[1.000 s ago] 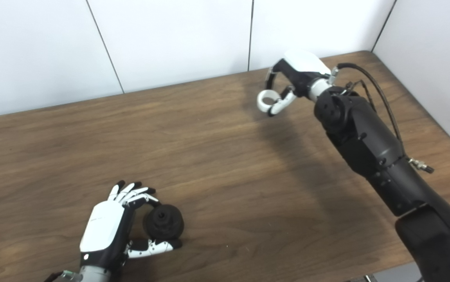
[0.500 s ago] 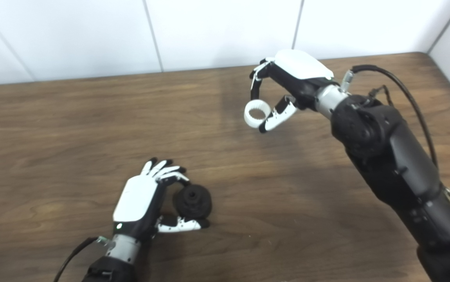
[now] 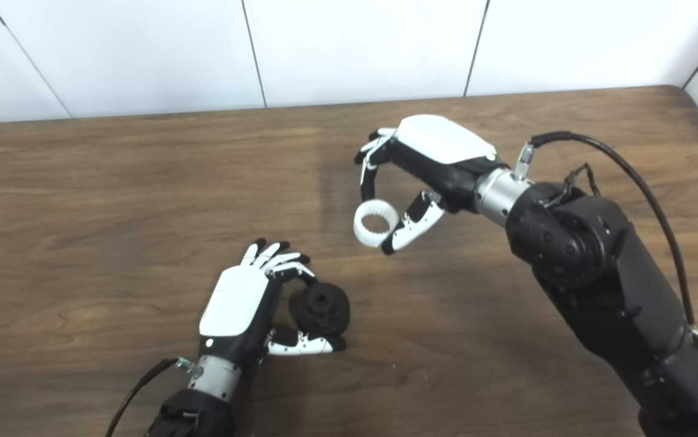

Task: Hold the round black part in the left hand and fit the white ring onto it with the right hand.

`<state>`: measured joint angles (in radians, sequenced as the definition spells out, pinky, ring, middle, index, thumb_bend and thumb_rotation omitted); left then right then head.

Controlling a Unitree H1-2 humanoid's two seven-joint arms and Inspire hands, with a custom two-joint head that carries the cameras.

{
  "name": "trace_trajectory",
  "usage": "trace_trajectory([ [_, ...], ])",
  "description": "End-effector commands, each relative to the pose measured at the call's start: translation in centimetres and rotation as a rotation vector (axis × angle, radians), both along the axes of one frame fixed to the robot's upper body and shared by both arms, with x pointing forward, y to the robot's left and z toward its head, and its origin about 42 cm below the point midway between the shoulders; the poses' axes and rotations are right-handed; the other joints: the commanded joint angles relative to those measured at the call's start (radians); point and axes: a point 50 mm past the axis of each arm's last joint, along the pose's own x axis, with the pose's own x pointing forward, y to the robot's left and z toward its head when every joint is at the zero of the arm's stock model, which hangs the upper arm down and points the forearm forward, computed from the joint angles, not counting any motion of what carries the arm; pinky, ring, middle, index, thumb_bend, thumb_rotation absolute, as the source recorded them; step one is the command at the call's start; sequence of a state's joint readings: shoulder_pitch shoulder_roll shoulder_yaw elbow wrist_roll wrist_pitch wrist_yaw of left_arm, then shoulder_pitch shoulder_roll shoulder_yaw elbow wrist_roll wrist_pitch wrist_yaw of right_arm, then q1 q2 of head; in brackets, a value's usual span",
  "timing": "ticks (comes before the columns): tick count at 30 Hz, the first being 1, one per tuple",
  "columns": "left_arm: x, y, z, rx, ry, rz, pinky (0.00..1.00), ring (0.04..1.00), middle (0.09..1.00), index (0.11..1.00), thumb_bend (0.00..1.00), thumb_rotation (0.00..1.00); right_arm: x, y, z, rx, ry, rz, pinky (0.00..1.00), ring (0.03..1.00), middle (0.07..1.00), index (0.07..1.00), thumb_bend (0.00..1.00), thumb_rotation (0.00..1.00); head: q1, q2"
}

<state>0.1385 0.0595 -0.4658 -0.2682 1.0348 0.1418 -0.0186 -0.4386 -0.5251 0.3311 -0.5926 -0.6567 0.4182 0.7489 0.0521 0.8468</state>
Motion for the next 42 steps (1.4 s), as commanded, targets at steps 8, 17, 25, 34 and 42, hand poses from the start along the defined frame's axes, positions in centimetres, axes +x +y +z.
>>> trace_trajectory([
  [8, 0.1, -0.6, -0.1, 0.011, 0.006, -0.011, 1.0, 0.907, 0.784, 0.483, 0.52, 0.06, -0.9, 2.1, 0.8, 0.039, -0.065, 0.088, 0.92, 0.933, 0.818, 0.483, 0.52, 0.14, -0.002, 0.006],
  [17, 0.1, -0.6, -0.1, 0.009, 0.009, -0.006, 1.0, 0.905, 0.786, 0.483, 0.52, 0.06, -1.6, 3.4, -0.2, 0.029, -0.028, 0.117, 0.96, 0.952, 0.839, 0.484, 0.52, 0.14, 0.0, 0.011],
  [25, 0.2, -0.6, 0.1, 0.012, 0.007, -0.005, 1.0, 0.903, 0.785, 0.483, 0.52, 0.06, -2.2, 3.6, -0.6, 0.019, -0.02, 0.139, 0.94, 0.946, 0.836, 0.484, 0.52, 0.14, -0.001, 0.026],
  [34, 0.3, -0.9, 0.2, 0.012, 0.005, -0.007, 1.0, 0.897, 0.786, 0.483, 0.52, 0.05, -2.5, 3.6, -0.6, 0.023, -0.006, 0.149, 0.94, 0.953, 0.834, 0.483, 0.52, 0.14, 0.032, 0.035],
  [42, 0.3, -1.1, 0.4, 0.007, -0.003, -0.007, 1.0, 0.898, 0.783, 0.483, 0.52, 0.06, -2.5, 3.6, -0.6, 0.023, 0.005, 0.163, 0.95, 0.962, 0.837, 0.484, 0.52, 0.14, 0.042, 0.045],
])
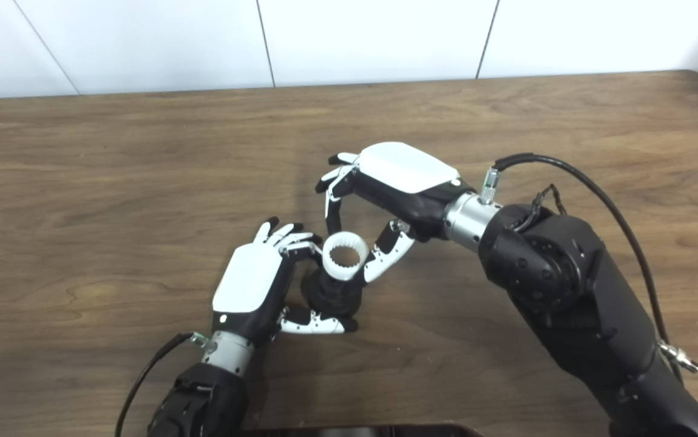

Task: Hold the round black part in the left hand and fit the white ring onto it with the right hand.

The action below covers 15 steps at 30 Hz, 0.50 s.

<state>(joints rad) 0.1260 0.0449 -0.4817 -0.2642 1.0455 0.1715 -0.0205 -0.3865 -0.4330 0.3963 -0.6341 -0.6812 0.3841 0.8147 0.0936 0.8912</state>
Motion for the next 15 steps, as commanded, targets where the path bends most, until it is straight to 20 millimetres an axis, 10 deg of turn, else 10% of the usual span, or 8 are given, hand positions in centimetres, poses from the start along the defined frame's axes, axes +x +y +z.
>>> trace_trajectory([
  [1, 0.05, -0.38, 0.18, 0.008, -0.007, -0.016, 1.0, 0.898, 0.784, 0.482, 0.52, 0.06, -0.22, 0.23, 1.46, 0.019, -0.068, 0.036, 0.94, 0.962, 0.836, 0.484, 0.52, 0.14, 0.001, 0.0],
  [15, 0.16, -0.5, 0.36, 0.012, -0.006, -0.012, 1.0, 0.898, 0.782, 0.483, 0.52, 0.06, -0.22, 0.35, 1.08, 0.015, -0.046, 0.02, 0.95, 0.967, 0.835, 0.484, 0.52, 0.14, 0.001, 0.012],
])
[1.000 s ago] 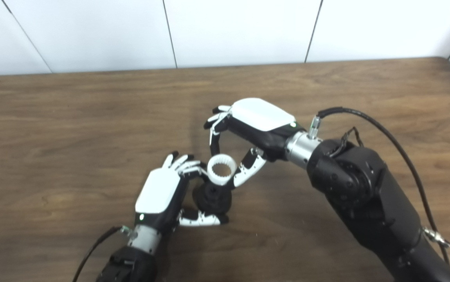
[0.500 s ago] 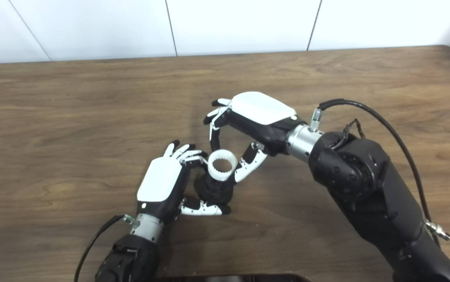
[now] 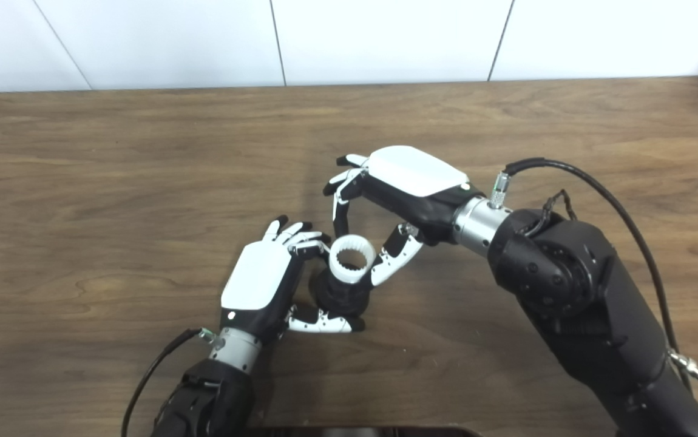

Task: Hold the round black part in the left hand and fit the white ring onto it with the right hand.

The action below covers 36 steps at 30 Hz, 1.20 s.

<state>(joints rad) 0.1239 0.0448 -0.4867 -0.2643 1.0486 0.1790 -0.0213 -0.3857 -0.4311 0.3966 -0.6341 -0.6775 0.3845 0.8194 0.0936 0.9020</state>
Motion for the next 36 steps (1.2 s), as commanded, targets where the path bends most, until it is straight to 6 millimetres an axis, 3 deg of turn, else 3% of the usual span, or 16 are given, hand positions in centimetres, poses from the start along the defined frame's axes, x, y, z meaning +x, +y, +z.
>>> trace_trajectory([
  [1, 0.1, -0.4, 0.4, 0.011, -0.007, -0.013, 1.0, 0.898, 0.782, 0.483, 0.52, 0.06, -0.2, 0.3, 1.1, 0.01, -0.052, 0.014, 0.95, 0.967, 0.835, 0.484, 0.52, 0.14, 0.001, 0.001],
  [36, 0.0, -0.3, 1.0, 0.007, -0.004, -0.012, 1.0, 0.898, 0.783, 0.483, 0.52, 0.06, -0.2, 1.2, -1.9, -0.009, -0.03, 0.025, 0.89, 0.943, 0.832, 0.484, 0.52, 0.13, -0.02, 0.011],
])
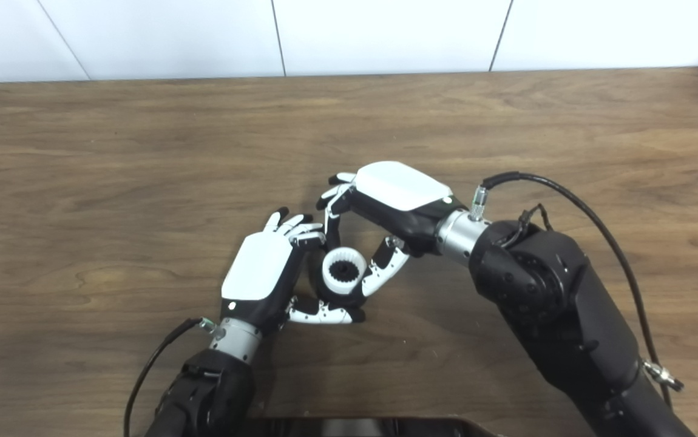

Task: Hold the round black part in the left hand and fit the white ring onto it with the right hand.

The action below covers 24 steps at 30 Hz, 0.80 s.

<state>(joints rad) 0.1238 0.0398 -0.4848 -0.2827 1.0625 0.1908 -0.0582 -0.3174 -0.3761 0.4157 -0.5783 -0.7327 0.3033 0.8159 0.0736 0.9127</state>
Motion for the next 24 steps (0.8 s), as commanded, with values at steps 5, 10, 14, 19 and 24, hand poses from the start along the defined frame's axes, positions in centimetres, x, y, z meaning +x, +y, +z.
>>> trace_trajectory([
  [5, 0.05, -0.23, 0.66, -0.005, -0.016, -0.006, 1.0, 0.901, 0.785, 0.483, 0.52, 0.06, 0.35, 0.07, 0.86, 0.015, -0.057, 0.001, 0.9, 0.951, 0.835, 0.484, 0.52, 0.13, -0.007, 0.004],
  [10, 0.07, -0.22, 0.64, -0.004, -0.019, -0.006, 1.0, 0.897, 0.783, 0.483, 0.52, 0.06, 0.41, 0.0, 0.84, 0.011, -0.064, 0.002, 0.89, 0.95, 0.837, 0.484, 0.52, 0.13, -0.008, 0.004],
  [14, 0.07, -0.19, 0.67, -0.004, -0.021, -0.007, 1.0, 0.894, 0.781, 0.483, 0.52, 0.06, 0.42, -0.13, 0.82, 0.015, -0.058, -0.006, 0.89, 0.949, 0.833, 0.484, 0.52, 0.13, -0.014, 0.006],
  [19, 0.04, -0.14, 0.65, -0.002, -0.02, -0.008, 1.0, 0.897, 0.782, 0.483, 0.52, 0.06, 0.44, -0.08, 0.72, 0.019, -0.051, -0.014, 0.88, 0.95, 0.835, 0.484, 0.52, 0.13, -0.016, 0.006],
  [24, -0.03, -0.17, 0.78, 0.002, -0.017, -0.008, 1.0, 0.897, 0.783, 0.483, 0.52, 0.06, 0.61, -0.07, 0.42, 0.025, -0.053, -0.016, 0.88, 0.948, 0.835, 0.485, 0.52, 0.13, -0.015, 0.009],
])
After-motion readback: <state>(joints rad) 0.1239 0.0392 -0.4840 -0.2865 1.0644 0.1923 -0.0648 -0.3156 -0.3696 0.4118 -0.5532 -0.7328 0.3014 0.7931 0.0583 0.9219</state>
